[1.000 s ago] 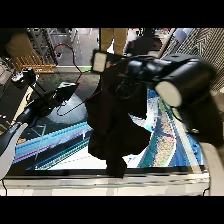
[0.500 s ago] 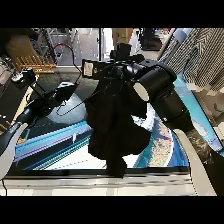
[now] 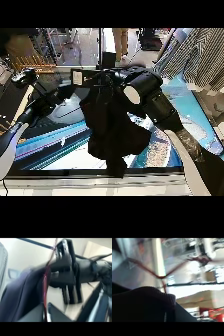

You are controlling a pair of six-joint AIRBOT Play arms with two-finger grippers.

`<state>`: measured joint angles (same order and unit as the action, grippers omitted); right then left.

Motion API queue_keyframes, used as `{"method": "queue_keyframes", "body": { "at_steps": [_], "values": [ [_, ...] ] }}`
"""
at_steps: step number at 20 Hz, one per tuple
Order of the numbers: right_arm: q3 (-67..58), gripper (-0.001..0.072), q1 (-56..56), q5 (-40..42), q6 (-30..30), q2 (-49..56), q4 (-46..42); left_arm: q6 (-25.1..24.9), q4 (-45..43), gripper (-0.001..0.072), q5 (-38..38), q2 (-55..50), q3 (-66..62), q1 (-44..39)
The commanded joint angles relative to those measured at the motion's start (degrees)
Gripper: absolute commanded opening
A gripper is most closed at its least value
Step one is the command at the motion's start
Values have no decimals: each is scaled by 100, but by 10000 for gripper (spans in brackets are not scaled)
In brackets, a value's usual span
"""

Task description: Fold the clothes and pants, and hang the long-sleeved shirts on hangers.

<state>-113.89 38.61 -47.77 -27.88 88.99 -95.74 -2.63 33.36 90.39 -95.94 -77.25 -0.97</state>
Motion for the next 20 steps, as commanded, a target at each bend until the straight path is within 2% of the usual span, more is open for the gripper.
{"method": "queue_keyframes", "body": {
  "at_steps": [1, 2, 4, 7, 8, 9, 10, 11, 12, 13, 14, 15, 16, 17, 20],
  "values": [
    [-15, 22, -94, -573, 37, -33, 85, 2, 74, 686, -859, -9, 2, 131],
    [-15, 21, -144, -835, 35, -37, 90, -2, 109, 714, -1054, -2, -2, 236],
    [-15, 20, -273, -1224, 28, -37, 85, -87, 127, 715, -1097, 57, -4, 549],
    [-15, 20, -431, -1329, 7, -42, 85, -66, 155, 715, -1095, 350, -208, 1158],
    [-15, 20, -474, -1340, 7, -42, 81, 109, 186, 715, -1126, 496, -354, 1340],
    [-15, 20, -511, -1349, -15, -42, 20, 579, 168, 715, -1344, 723, -511, 1512],
    [-15, 20, -531, -1331, -243, -42, -205, 1290, -35, 713, -1731, 1010, -645, 1652],
    [-15, 20, -542, -1287, -647, -42, -511, 2444, -656, 710, -2299, 1338, -743, 1773],
    [-15, 20, -588, -1226, -1215, -42, -962, 4096, -1886, 694, -2804, 1725, -822, 1899],
    [-15, 19, -610, -1176, -1847, -42, -1464, 5547, -3316, 694, -2929, 2085, -850, 1945],
    [-17, 19, -645, -1145, -2430, -42, -1996, 6920, -4828, 684, -2839, 2446, -850, 1912],
    [-17, 19, -682, -1143, -2758, -44, -2356, 8017, -6048, 667, -2616, 2719, -850, 1779],
    [-17, 19, -684, -1141, -2970, -52, -2562, 8806, -6924, 667, -2354, 2914, -848, 1569],
    [-17, 19, -682, -1128, -3254, -61, -2771, 9278, -7523, 667, -2127, 3042, -846, 1276],
    [-192, 19, -675, -1198, -3998, -74, -2944, 10159, -7890, 666, -2120, 3018, -809, 227]
  ]
}}
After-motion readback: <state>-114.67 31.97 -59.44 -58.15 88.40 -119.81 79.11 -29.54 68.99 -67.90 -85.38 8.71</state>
